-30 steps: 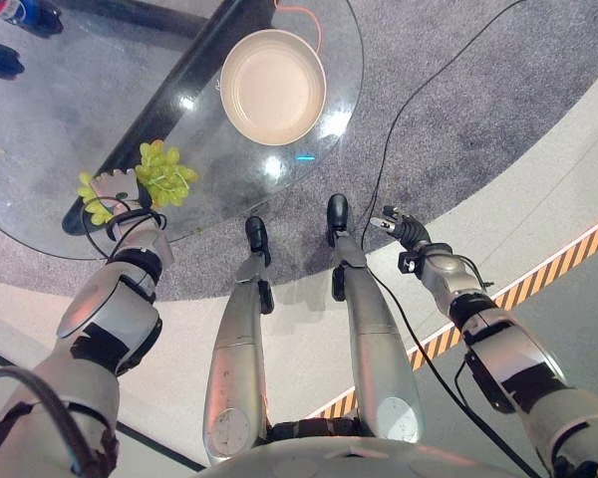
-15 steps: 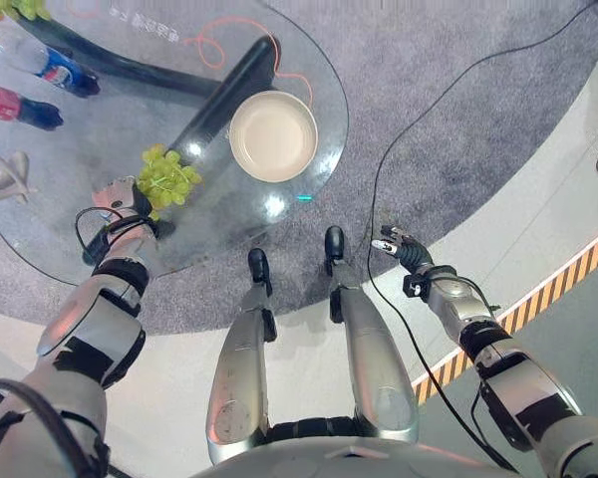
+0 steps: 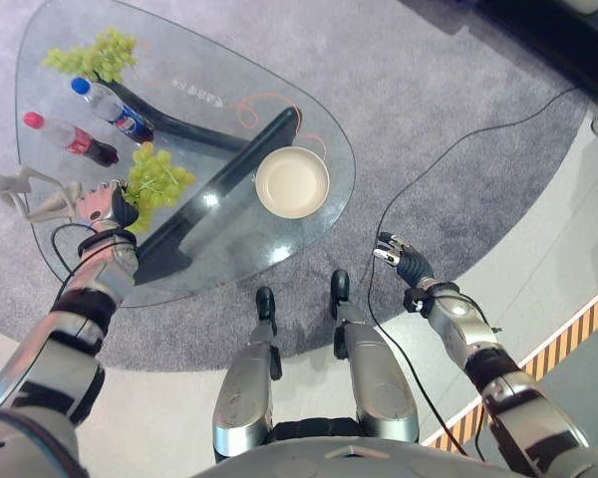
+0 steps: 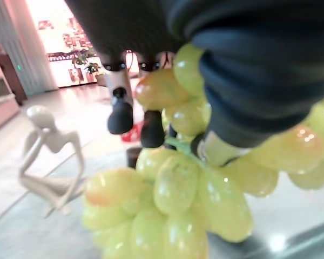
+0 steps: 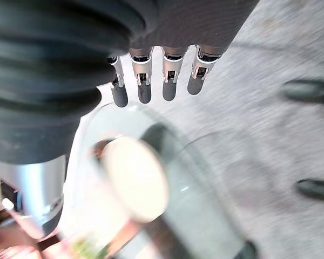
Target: Pick up fruits into the plate
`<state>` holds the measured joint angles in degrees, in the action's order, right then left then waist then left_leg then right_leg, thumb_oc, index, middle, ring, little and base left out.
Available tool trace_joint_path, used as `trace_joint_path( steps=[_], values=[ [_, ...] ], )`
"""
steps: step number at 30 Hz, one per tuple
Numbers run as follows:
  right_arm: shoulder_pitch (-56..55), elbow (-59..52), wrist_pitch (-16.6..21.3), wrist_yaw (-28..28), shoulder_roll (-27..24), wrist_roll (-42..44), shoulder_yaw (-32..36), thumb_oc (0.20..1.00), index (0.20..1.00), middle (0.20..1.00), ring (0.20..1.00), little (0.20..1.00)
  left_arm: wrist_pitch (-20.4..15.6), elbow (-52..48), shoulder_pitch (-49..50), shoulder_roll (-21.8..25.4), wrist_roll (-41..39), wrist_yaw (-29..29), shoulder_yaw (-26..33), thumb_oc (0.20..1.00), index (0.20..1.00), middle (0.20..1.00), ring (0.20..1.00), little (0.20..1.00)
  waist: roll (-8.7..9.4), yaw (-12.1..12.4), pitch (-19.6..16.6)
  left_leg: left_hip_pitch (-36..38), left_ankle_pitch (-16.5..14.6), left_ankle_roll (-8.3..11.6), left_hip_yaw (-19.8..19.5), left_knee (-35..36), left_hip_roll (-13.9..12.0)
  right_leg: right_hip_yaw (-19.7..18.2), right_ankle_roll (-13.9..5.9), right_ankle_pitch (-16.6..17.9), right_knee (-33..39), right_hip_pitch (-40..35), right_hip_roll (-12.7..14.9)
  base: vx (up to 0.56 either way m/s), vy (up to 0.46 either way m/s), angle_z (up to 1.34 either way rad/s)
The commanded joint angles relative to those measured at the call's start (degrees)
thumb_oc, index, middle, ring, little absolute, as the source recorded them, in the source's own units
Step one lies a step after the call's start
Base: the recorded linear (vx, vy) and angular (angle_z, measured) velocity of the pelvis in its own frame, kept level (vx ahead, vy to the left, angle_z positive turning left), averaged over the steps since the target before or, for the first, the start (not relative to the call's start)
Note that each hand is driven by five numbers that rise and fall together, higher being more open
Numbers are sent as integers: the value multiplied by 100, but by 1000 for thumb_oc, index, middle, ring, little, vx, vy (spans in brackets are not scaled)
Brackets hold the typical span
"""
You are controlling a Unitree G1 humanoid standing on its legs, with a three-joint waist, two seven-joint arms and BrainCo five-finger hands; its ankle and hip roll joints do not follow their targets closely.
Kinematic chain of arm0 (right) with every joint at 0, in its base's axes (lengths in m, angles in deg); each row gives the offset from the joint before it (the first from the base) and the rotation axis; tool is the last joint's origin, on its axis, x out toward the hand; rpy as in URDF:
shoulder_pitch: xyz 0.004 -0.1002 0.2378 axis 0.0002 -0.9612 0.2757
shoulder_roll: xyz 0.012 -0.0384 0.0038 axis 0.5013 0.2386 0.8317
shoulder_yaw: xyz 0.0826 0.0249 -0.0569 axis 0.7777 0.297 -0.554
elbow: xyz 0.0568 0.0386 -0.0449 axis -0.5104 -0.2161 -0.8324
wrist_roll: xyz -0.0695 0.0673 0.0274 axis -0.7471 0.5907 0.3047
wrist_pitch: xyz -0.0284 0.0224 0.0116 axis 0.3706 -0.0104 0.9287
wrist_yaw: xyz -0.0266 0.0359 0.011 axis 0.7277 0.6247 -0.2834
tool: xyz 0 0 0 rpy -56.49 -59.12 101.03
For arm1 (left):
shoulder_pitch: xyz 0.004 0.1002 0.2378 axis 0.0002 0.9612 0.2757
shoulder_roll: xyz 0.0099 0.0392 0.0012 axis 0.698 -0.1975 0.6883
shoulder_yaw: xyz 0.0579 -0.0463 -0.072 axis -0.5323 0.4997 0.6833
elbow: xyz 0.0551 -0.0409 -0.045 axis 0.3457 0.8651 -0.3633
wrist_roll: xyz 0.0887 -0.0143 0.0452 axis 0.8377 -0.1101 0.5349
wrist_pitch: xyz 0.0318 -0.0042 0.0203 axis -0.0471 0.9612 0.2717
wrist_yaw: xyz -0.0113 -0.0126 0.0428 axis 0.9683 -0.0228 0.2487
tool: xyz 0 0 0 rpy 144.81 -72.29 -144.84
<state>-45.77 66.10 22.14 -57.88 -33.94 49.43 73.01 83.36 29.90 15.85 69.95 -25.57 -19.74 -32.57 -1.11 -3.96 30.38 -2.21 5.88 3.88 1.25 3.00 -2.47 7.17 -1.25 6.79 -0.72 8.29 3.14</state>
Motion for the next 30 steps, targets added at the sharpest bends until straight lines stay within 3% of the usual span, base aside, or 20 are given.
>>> trace_joint_path(
  steps=[1,8,14,19,25,30],
  values=[
    [-583,-575,26,-194,-114,177,231,1000,1000,1000,1000,1000,-323,-423,476,189,580,51,329,200,200,200,200,200,-143,105,-1213,-90,-788,-245,-8,-447,517,-182,-324,-806,-500,-164,170,251,-95,6],
    [-901,-1792,-207,-556,-24,-342,584,1000,1000,1000,1000,1000,-847,-1839,1199,327,1479,881,634,200,200,200,200,200,-99,245,-1844,544,-939,-327,-136,-311,524,-68,-360,-848,-243,-892,156,225,-99,13],
    [-690,-2447,-627,-734,-597,-510,774,1000,1000,1000,1000,1000,-1315,-2544,1199,698,1800,1463,690,200,200,200,200,200,20,371,-2131,938,-1021,-343,-188,-140,515,49,-409,-847,-30,-1335,150,105,-104,13],
    [-537,-2788,-1014,-734,-838,-284,898,1000,1000,1000,1000,1000,-1506,-2974,1088,830,1815,1747,679,200,200,200,200,200,93,432,-2307,1154,-1064,-347,-197,-40,494,109,-425,-842,96,-1573,144,52,-80,7],
    [-348,-3086,-1174,-450,-690,-226,741,1000,1000,1000,1000,1000,-1674,-3298,808,604,1905,1954,425,200,200,200,200,200,122,513,-2390,1241,-1062,-363,-216,-53,507,191,-416,-797,157,-1718,161,3,-45,8],
    [-89,-3122,-1543,8,-601,-522,534,1000,1000,1000,1000,1000,-1696,-3507,372,453,1908,2267,70,200,200,200,200,200,105,541,-2463,1307,-1045,-350,-212,18,499,282,-429,-773,240,-1804,174,4,-7,10]
  ],
)
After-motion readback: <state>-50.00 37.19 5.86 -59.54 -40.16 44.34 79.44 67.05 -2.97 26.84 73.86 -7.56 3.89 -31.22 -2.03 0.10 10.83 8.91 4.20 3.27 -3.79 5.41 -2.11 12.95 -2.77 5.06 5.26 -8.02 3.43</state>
